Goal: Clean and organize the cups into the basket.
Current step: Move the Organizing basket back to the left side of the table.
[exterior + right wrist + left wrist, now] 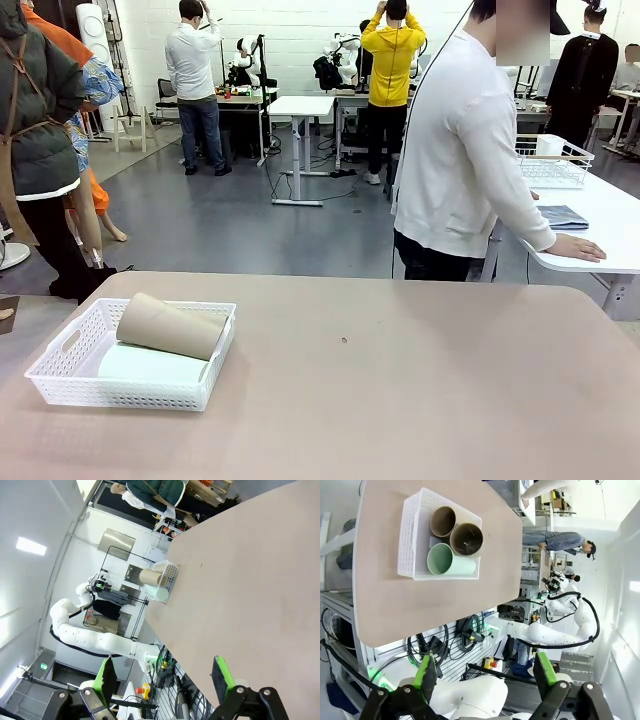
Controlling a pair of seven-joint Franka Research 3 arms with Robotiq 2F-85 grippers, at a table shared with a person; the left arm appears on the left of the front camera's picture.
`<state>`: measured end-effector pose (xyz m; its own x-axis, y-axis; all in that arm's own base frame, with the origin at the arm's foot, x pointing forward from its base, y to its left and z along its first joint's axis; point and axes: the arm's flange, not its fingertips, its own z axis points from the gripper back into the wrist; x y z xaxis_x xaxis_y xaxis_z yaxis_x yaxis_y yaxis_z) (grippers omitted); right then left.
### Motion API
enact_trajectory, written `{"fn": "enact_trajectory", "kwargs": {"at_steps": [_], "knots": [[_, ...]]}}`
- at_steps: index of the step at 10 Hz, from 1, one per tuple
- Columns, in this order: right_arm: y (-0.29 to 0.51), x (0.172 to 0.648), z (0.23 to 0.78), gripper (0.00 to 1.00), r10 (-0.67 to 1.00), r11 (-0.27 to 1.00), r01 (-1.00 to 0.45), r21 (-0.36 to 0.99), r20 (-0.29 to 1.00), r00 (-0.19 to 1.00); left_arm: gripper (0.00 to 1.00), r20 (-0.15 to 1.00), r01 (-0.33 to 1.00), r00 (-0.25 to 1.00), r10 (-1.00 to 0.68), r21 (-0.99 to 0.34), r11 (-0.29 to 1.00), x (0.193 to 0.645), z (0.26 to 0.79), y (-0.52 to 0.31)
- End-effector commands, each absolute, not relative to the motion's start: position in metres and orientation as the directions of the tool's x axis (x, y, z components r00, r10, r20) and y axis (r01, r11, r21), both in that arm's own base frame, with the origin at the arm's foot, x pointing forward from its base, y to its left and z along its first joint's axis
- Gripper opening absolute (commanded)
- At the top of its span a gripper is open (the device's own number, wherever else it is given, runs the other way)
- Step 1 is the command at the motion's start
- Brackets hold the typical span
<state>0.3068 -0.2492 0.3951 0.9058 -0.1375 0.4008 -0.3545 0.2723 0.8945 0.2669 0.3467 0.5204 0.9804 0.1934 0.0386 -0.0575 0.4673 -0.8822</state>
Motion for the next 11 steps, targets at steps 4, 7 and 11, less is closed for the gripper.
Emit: {"fn": "enact_trajectory", "kwargs": {"at_steps": [4, 7, 11], "knots": [[-0.2473, 0.3071, 0.3947, 1.0, -0.136, 0.275, -0.361, 0.891, 0.408, 0.903, 1.0, 0.035, -0.058, 0.981, 0.193, -0.886, 0.459, 0.2651, 0.5192, 0.3473], [-0.2473, 0.3071, 0.3947, 1.0, -0.136, 0.275, -0.361, 0.891, 0.408, 0.903, 1.0, 0.035, -0.058, 0.981, 0.193, -0.886, 0.459, 0.2651, 0.5192, 0.3473], [-0.2473, 0.3071, 0.3947, 1.0, -0.136, 0.275, -0.361, 0.891, 0.408, 0.903, 1.0, 0.035, -0.058, 0.981, 0.193, -0.886, 0.459, 0.2651, 0.5192, 0.3473]]}}
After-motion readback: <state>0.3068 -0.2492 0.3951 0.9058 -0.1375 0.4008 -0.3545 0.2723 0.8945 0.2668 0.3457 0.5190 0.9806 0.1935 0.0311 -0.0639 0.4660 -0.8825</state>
